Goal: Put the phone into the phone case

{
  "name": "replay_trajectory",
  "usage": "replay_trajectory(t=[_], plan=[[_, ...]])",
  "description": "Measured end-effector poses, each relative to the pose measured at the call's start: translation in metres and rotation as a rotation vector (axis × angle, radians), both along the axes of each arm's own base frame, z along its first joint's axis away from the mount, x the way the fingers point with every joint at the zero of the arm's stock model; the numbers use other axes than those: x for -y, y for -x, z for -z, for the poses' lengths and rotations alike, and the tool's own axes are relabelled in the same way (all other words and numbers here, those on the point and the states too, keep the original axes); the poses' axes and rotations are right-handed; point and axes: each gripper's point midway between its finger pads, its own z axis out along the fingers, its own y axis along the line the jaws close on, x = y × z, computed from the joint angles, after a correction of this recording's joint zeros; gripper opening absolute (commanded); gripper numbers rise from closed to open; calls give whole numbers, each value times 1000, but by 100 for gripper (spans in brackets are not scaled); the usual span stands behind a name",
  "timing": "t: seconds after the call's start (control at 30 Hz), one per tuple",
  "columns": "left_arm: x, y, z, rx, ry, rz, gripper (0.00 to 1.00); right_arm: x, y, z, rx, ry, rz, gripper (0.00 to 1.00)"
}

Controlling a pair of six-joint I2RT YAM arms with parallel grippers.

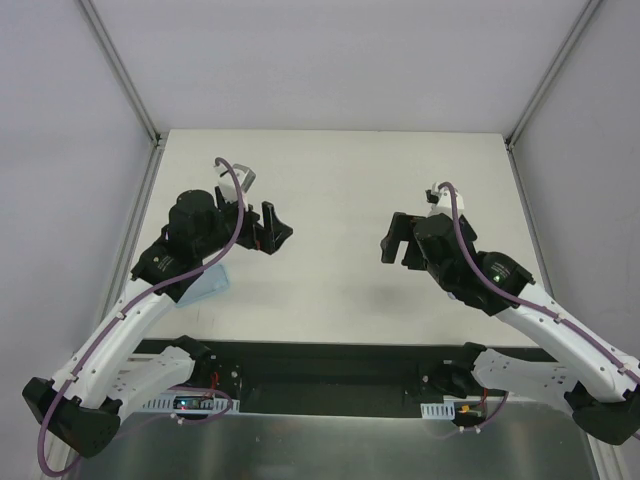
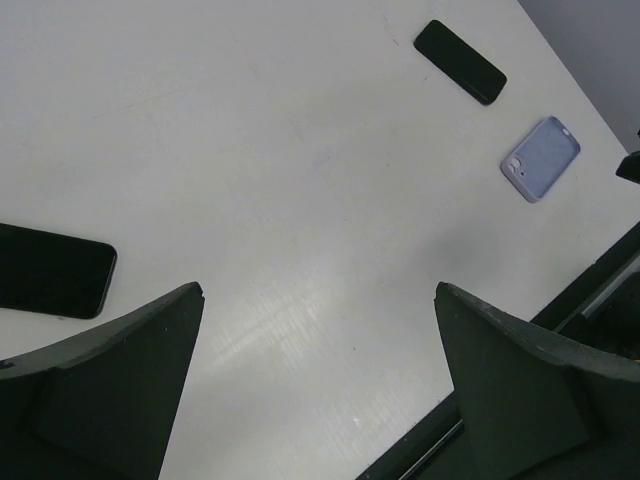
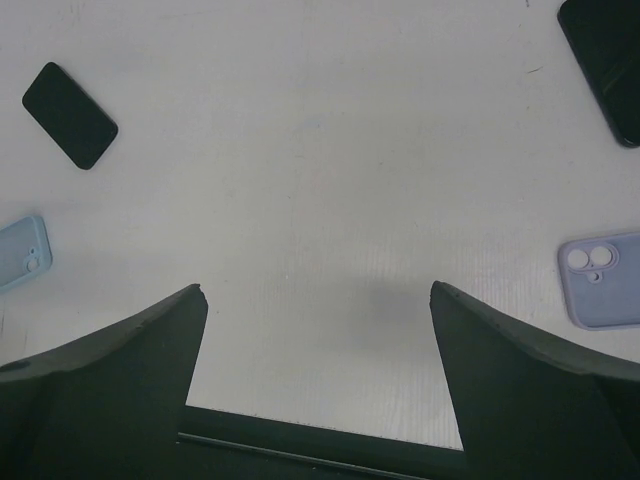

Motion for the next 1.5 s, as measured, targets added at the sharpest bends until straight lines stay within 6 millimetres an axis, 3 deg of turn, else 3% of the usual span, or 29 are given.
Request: replay_trajectory(t=[0.2, 0.43, 0.63, 0.73, 0.93, 1.1, 1.5], plan=[[-15, -13, 2, 12, -29, -113, 99, -2, 2, 1, -8, -6, -13, 96], [-60, -44, 9, -38, -102, -454, 99, -3, 5, 3, -16, -14, -25, 96], [-101, -96, 13, -180, -199, -755, 99, 1, 12, 13, -24, -37, -31, 96], [-122, -120, 28, -268, -205, -869, 97, 5, 19, 21, -32, -46, -41, 96], [-167, -149, 94, -553, -150, -1112, 94, 7, 30, 10, -8, -108, -76, 97], [-160, -180, 134, -693, -129, -1152, 95, 11, 34, 1, 20, -142, -82, 97], [-147, -190, 203, -897, -127, -1252, 98, 11, 39, 1, 14, -165, -96, 97]])
